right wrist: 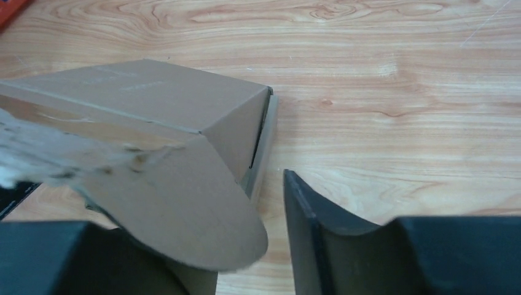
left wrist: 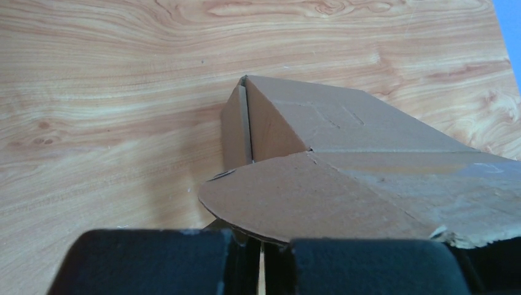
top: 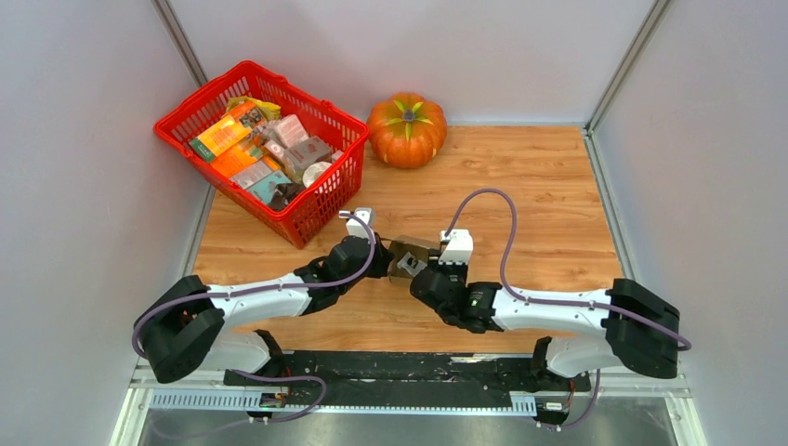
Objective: Fold the paper box
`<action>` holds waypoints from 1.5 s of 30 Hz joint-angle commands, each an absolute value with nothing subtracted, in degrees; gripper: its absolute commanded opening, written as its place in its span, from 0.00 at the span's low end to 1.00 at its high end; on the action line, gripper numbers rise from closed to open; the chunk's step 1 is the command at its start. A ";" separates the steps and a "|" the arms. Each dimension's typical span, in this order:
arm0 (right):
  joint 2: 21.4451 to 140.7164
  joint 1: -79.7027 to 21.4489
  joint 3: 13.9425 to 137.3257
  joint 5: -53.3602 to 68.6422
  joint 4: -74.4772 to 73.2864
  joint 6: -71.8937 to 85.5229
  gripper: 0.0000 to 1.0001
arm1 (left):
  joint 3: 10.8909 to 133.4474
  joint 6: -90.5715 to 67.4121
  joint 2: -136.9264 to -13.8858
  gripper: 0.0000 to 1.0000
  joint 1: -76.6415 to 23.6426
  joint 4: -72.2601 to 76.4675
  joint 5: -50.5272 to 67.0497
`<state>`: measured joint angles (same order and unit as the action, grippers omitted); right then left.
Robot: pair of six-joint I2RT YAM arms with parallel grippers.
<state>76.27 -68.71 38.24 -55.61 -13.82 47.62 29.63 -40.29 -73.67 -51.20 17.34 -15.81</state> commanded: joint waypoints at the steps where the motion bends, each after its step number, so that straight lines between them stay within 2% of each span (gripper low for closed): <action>1: 70.58 -69.52 37.36 -55.99 -17.48 48.16 0.47 | 29.44 -40.52 -72.86 0.00 -51.33 14.50 -16.44; 2: 69.27 -69.78 36.83 -54.68 -18.36 47.99 0.53 | 29.44 -40.52 -72.60 0.01 -51.33 14.15 -16.44; 4: 64.62 -70.74 35.43 -53.09 -21.70 47.55 0.58 | 29.18 -40.52 -72.33 0.03 -51.33 13.98 -16.26; 7: 56.19 -71.72 33.15 -48.62 -25.74 46.15 0.69 | 28.92 -40.52 -71.63 0.11 -51.33 13.62 -16.17; 10: 46.37 -71.81 31.91 -40.45 -27.86 43.16 0.81 | 28.83 -40.17 -70.67 0.21 -51.42 12.57 -15.56; 11: 43.71 -71.72 32.08 -37.04 -28.47 41.07 0.92 | 28.74 -40.08 -69.97 0.26 -51.33 12.22 -15.38; 14: 37.01 -71.72 32.87 -33.24 -29.71 37.28 1.00 | 28.30 -40.08 -68.47 0.35 -51.33 11.87 -14.07; 19: 36.99 -69.35 38.66 -29.54 -31.90 33.93 1.00 | 27.60 -39.81 -64.52 0.45 -51.33 8.80 -10.82; 22: 41.65 -64.18 43.76 -22.52 -31.29 32.61 1.00 | 26.72 -39.99 -58.21 0.46 -51.33 3.97 -9.67; 25: 46.83 -56.62 47.46 -9.20 -29.10 31.99 0.95 | 25.58 -40.43 -52.06 0.46 -51.33 -4.35 -8.70; 28: 51.05 -50.64 48.86 -1.52 -24.00 31.55 0.89 | 25.40 -39.99 -46.17 0.44 -51.33 -11.91 -6.77; 32: 58.43 -46.41 50.27 9.99 -18.73 31.73 0.67 | 26.80 -39.99 -38.77 0.38 -51.33 -19.94 -3.52; 38: 66.79 -43.42 51.85 13.27 -15.56 32.87 0.47 | 33.03 -39.03 -33.40 0.39 -51.33 -26.10 -2.90; 45: 70.75 -43.15 48.79 16.61 -11.87 34.71 0.40 | 45.95 -36.31 -42.00 0.38 -50.98 -26.81 -4.31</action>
<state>69.82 -43.38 49.08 12.49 -17.37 33.26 39.22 -39.05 -38.00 -51.29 -26.61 -3.92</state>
